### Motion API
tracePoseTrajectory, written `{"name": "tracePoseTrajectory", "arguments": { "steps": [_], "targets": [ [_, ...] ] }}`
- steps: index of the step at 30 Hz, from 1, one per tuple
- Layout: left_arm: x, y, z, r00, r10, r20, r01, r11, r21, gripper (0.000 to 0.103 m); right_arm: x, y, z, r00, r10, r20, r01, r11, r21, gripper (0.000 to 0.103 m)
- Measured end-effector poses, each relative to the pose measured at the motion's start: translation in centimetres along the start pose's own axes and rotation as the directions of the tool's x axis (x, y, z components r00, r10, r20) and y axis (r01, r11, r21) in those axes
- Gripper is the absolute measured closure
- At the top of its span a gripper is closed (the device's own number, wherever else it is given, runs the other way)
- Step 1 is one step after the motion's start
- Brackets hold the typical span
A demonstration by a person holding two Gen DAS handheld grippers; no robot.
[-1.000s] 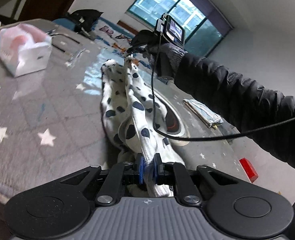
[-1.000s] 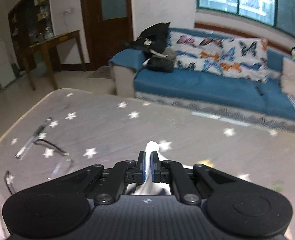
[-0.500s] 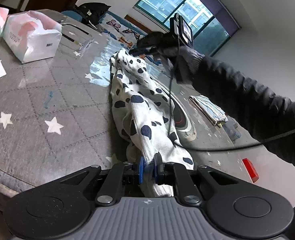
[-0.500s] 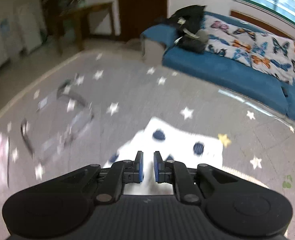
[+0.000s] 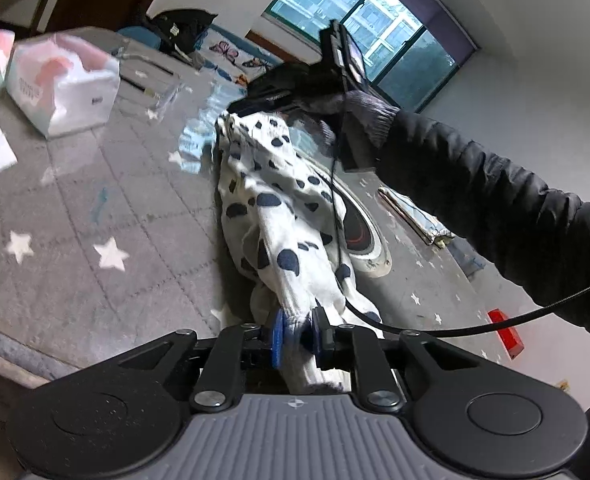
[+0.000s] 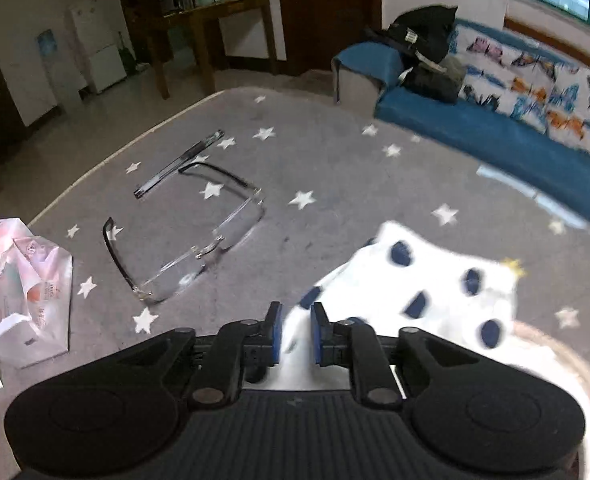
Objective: Fold clothes
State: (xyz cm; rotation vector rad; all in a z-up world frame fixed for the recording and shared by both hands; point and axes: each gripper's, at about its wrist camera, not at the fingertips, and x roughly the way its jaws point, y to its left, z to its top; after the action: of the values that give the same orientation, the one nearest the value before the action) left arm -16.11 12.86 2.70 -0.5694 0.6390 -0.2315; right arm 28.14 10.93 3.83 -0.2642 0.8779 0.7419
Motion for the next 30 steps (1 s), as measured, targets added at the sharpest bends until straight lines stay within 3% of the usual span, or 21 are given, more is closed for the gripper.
{"name": "tracePoseTrajectory", "arguments": {
  "steps": [8,16,20,24,30],
  "targets": [
    [-1.6,-0.4,1.5,0.998,0.036,0.055,-0.039,0.997,0.066,0.073,-5.2,-3.8,-1.1,0.997,-0.078,0.014,0.078,0.997,0.002,0.080],
    [-0.5,-1.8,4.9,0.987,0.104,0.120,-0.122,0.980,0.154,0.075,-8.6,-8.3,-7.5,0.996,-0.085,-0.010,0.085,0.993,0.086,0.077],
    [1.8,-2.6,7.8,0.980,0.122,0.158,-0.151,0.971,0.186,0.075,-9.9,-9.4,-11.3,0.999,-0.046,-0.017,0.047,0.989,0.140,0.077],
    [5.3,-3.4,10.6,0.983,0.115,0.144,-0.145,0.965,0.219,0.075,-10.6,-9.8,-14.2,1.000,0.000,-0.003,0.000,0.982,0.191,0.076],
    [12.0,-4.1,13.3,0.989,0.132,0.059,-0.143,0.956,0.257,0.075,-10.8,-10.7,-16.4,0.997,0.060,0.040,-0.068,0.967,0.244,0.071]
  ]
}}
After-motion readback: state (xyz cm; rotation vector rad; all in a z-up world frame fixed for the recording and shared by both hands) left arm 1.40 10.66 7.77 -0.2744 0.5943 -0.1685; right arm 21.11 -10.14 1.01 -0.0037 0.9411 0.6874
